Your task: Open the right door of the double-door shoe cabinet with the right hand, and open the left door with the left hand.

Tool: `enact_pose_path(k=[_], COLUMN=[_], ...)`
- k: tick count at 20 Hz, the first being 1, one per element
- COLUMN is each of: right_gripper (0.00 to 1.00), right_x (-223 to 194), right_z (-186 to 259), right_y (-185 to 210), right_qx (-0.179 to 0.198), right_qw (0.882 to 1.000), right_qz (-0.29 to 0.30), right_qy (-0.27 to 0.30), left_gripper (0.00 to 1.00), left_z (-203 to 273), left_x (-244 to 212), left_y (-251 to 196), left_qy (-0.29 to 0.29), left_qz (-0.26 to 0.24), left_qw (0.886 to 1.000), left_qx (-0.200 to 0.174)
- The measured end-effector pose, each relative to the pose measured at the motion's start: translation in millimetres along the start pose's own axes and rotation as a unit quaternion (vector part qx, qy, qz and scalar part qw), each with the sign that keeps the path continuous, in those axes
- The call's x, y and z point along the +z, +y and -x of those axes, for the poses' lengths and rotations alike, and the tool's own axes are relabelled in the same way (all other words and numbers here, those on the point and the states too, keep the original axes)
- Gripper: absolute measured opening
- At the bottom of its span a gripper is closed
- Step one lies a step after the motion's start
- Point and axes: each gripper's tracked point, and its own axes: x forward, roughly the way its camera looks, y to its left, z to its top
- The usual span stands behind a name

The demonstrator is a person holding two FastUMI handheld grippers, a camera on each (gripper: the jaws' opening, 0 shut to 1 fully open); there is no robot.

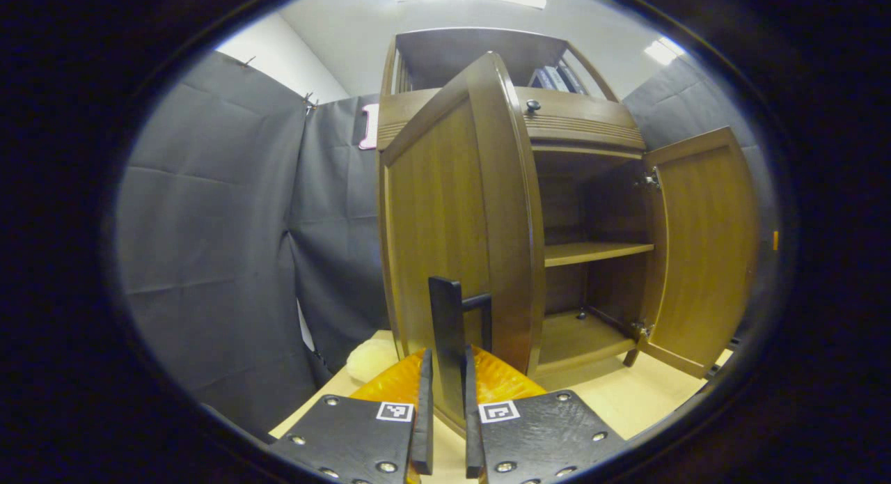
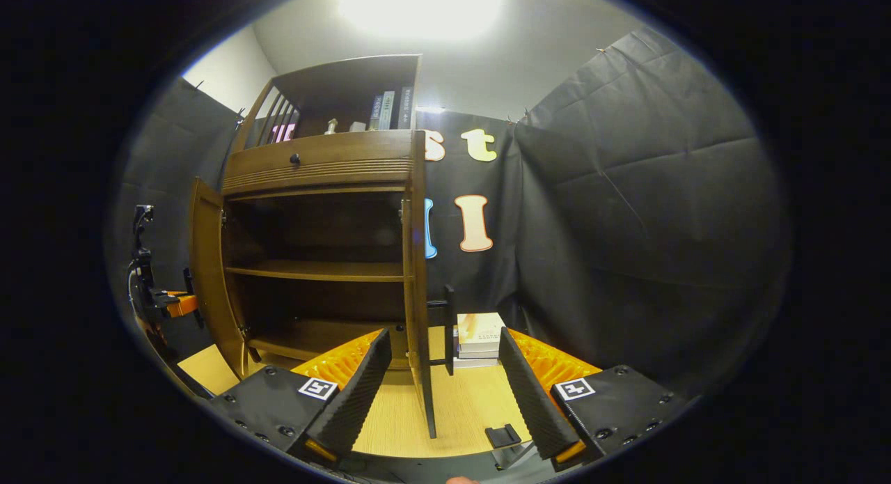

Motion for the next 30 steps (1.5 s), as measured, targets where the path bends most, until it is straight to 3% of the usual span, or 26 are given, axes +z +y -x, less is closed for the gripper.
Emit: enact_pose_path(k=[7, 14, 18, 21, 30], right_gripper=[0.97, 0.97, 0.97, 0.97, 0.98], right_x=[3, 4, 7, 7, 7], right_z=[12, 21, 23, 25, 24], right_y=[50, 95, 117, 127, 140], right_qx=[0.015, 0.029, 0.031, 0.031, 0.051], right_qw=[1.000, 0.999, 0.999, 0.999, 0.999], right_qz=[0.010, 0.018, 0.020, 0.015, 0.016], right_qy=[-0.002, -0.004, -0.005, -0.005, -0.003], left_gripper=[0.19, 0.18, 0.18, 0.18, 0.18], left_z=[-10, 2, 4, 5, 24], left_x=[8, 5, 4, 5, 9], left_y=[29, 80, 100, 103, 132], left_qy=[-0.003, -0.019, -0.021, -0.024, -0.029], left_qz=[0.001, 0.002, 0.030, 0.027, 0.031], left_qw=[1.000, 0.999, 0.999, 0.999, 0.998], left_qx=[0.003, 0.035, 0.023, 0.018, 0.051])
